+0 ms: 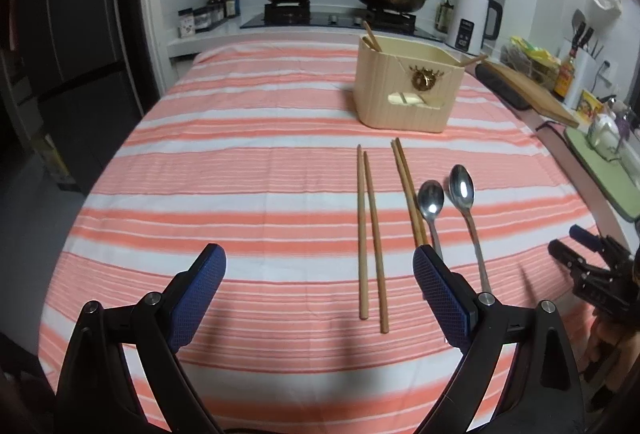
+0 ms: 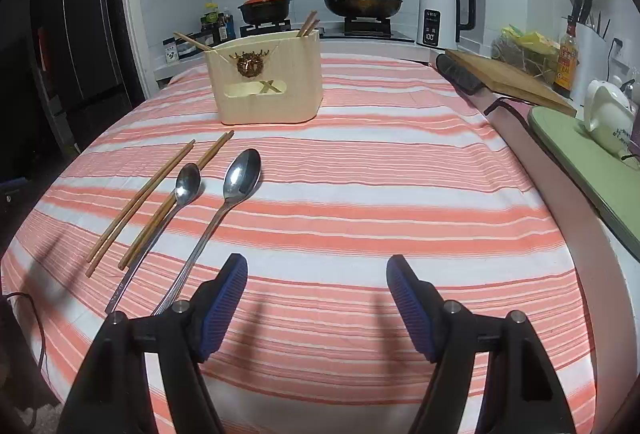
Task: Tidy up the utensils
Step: 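Close the left tool on a wooden chopstick while the right tool grasps a steel spoon, then open both tools, setting the chopstick and spoon back on the cloth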
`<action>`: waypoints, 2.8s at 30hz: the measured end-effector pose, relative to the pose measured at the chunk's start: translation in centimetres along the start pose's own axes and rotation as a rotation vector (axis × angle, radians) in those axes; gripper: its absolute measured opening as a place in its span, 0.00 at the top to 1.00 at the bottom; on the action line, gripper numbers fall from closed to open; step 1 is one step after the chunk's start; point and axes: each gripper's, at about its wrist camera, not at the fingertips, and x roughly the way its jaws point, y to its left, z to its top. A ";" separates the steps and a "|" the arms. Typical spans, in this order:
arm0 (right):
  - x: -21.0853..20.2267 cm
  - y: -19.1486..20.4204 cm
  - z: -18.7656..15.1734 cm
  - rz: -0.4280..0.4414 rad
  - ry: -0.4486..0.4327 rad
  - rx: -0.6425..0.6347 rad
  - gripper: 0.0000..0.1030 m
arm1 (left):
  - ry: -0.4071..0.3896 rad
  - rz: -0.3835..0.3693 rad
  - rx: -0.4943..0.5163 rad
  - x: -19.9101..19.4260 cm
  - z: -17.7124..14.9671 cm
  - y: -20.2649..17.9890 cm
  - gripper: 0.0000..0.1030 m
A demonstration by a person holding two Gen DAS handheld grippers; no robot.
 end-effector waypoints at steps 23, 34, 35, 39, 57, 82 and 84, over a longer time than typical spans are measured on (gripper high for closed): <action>2.6 5.3 1.2 0.147 0.083 -0.033 0.28 | 0.151 -0.056 0.021 5.7 -1.4 0.1 0.06; 2.4 5.4 1.2 0.123 0.086 -0.044 0.29 | 0.211 -0.030 0.122 9.6 -1.5 -0.5 0.06; 2.5 5.4 1.3 0.122 0.088 -0.043 0.29 | 0.214 -0.019 0.128 9.9 -1.6 -0.5 0.06; 2.9 5.7 1.6 0.123 0.092 -0.048 0.29 | 0.224 -0.001 0.128 10.5 -1.8 -0.2 0.11; 8.2 9.1 2.0 0.061 0.210 -0.141 0.46 | 0.187 -0.032 0.099 10.6 -1.8 -1.2 0.93; 5.7 1.6 0.9 -0.139 0.156 -0.120 0.37 | 0.154 0.016 -0.097 10.7 -1.6 1.9 0.26; 6.1 1.7 0.8 -0.130 0.167 -0.126 0.37 | 0.157 0.030 -0.069 10.8 -1.8 1.8 0.26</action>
